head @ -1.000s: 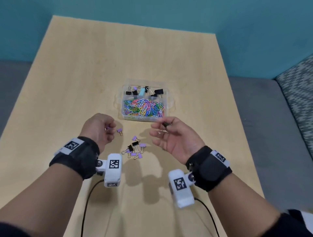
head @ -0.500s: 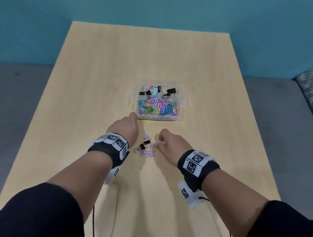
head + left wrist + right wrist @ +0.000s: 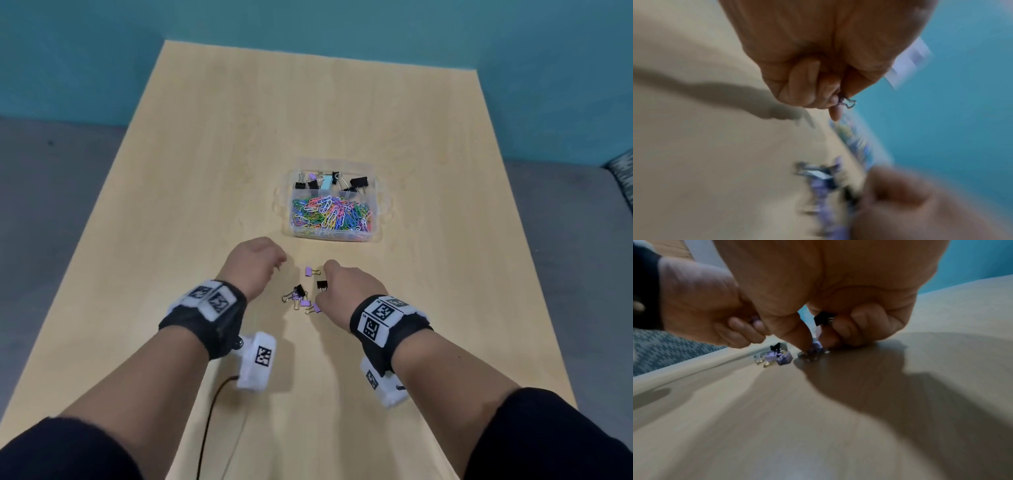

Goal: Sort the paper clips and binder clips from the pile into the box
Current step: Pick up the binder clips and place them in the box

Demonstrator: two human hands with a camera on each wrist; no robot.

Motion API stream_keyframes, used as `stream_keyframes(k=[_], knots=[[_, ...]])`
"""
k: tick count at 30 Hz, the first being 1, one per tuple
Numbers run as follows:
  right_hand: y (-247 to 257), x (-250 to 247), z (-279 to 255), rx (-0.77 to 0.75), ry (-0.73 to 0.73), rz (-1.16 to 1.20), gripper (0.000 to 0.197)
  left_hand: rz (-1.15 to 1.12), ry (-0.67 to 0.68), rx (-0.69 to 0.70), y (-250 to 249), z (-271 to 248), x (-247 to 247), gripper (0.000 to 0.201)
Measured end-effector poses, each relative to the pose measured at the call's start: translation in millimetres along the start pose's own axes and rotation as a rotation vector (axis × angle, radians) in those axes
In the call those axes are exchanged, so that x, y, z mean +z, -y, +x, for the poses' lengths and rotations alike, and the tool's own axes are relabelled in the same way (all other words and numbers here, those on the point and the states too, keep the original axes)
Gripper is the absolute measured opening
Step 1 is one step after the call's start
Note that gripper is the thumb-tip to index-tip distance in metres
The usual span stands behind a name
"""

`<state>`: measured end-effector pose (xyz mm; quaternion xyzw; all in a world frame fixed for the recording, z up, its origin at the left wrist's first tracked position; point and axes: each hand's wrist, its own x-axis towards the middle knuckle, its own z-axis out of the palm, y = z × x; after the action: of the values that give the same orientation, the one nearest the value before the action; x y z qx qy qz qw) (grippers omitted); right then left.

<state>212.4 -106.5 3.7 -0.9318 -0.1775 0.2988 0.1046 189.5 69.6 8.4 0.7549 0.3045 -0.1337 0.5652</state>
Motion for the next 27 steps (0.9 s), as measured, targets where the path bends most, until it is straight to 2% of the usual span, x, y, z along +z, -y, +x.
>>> stream_keyframes(k=[2,4,6,9,13,15,16,18,20,22,24,25,27], knots=[[0,2,-1,0.006,-0.007,-0.030,0.016,-0.536,0.064,-0.180,4,-13,-6,0.012],[1,4,-2,0.000,-0.029,-0.059,0.017,-0.790,0.161,-0.233,9,-25,-9,0.012],[1,6,-2,-0.010,-0.054,-0.074,0.016,-0.846,0.183,-0.238,17,-30,-8,0.019],[1,7,-2,-0.010,-0.074,-0.067,0.010,-0.744,0.091,-0.177,19,-31,-1,0.014],[2,5,-6,-0.008,-0.060,-0.020,0.014,-0.676,0.028,-0.157,19,-30,4,0.024],[-1,5,-8,-0.002,-0.077,0.002,0.015,-0.506,-0.016,-0.133,20,-28,8,0.025],[-4,5,-10,0.001,-0.087,0.020,0.015,-0.332,-0.037,-0.079,22,-27,10,0.022],[-9,5,-14,-0.005,-0.106,0.045,0.014,0.155,-0.038,0.090,26,-27,14,0.013],[-13,5,-19,-0.018,-0.132,0.059,0.013,0.552,-0.004,0.208,30,-28,21,0.024],[-19,6,-24,-0.013,-0.152,0.135,0.011,0.711,0.021,0.271,32,-30,28,0.037],[-26,4,-30,0.025,-0.186,0.359,0.007,0.772,0.028,0.306,30,-30,32,0.034],[-31,2,-33,0.056,-0.220,0.544,0.006,0.782,0.032,0.307,29,-29,32,0.033],[-41,-6,-45,0.139,-0.279,1.077,0.008,0.763,0.037,0.290,28,-27,32,0.032]])
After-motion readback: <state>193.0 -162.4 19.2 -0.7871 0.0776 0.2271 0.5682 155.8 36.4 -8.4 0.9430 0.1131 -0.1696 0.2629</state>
